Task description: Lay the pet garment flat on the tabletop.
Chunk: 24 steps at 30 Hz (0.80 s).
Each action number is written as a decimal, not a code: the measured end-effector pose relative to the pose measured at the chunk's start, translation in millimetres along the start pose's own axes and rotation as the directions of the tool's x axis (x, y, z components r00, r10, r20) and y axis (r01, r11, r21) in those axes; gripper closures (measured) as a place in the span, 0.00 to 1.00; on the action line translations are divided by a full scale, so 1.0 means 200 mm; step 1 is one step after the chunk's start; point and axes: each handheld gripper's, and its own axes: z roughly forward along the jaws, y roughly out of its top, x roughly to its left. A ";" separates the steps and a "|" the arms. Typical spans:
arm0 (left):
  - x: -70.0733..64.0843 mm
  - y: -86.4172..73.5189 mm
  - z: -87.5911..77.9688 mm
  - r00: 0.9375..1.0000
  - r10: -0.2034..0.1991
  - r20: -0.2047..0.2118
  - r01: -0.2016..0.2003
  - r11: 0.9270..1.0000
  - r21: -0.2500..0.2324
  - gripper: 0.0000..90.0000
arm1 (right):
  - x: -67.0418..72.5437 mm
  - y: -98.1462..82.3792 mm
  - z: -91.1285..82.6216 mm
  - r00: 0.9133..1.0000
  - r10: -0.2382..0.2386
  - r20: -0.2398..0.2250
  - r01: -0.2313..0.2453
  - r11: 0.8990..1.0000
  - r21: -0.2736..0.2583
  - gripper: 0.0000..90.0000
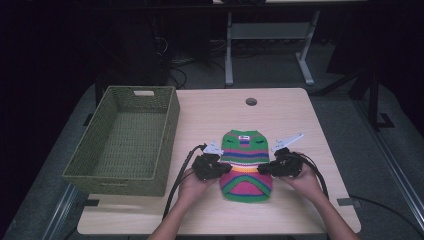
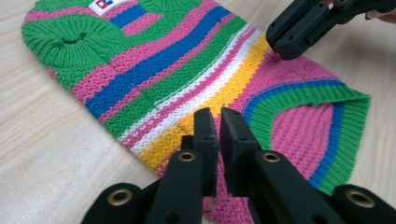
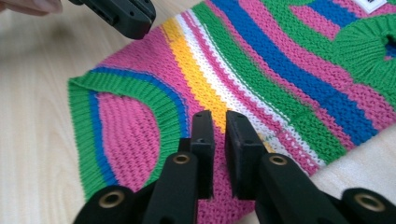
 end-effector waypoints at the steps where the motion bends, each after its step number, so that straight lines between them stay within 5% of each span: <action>1: 0.00 0.00 -0.01 1.000 -0.003 0.003 0.003 1.000 -0.006 0.89 | 0.00 0.00 -0.01 1.000 0.000 0.000 0.000 1.000 -0.002 0.85; 8: 0.00 0.00 -0.06 0.999 -0.044 0.027 0.046 0.997 -0.067 0.75 | -0.01 -0.01 -0.06 1.000 0.002 -0.029 -0.003 1.000 -0.028 0.69; 24: -0.01 -0.03 -0.12 0.999 -0.042 -0.001 0.041 0.996 -0.074 0.52 | -0.03 -0.06 -0.15 1.000 0.018 -0.019 -0.018 0.998 -0.053 0.53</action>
